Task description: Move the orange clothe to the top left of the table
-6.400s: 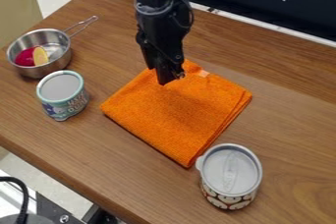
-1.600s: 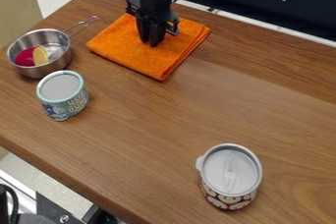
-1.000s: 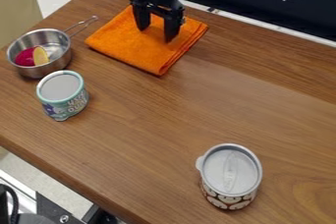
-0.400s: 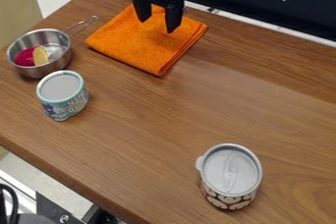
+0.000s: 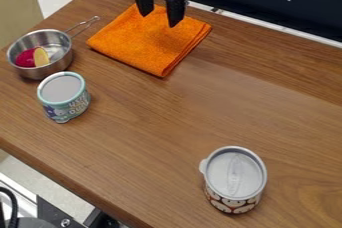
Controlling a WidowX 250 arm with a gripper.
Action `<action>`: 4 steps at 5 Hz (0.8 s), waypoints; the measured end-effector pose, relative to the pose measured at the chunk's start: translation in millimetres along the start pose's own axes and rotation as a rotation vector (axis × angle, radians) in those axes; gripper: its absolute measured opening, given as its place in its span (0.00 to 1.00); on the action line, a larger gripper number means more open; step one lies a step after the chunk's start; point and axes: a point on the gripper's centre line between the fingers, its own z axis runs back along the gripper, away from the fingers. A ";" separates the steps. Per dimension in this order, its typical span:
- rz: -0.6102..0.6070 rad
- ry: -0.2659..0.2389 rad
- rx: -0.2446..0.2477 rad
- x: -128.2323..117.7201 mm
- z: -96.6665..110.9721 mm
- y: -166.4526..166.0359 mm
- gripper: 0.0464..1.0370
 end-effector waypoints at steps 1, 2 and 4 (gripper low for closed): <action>-0.029 -0.003 -0.023 -10.1 4.1 -7.8 0.96; -0.080 -0.017 -0.030 -22.2 13.3 -23.7 0.96; -0.179 -0.038 -0.014 -33.7 21.1 -79.2 0.96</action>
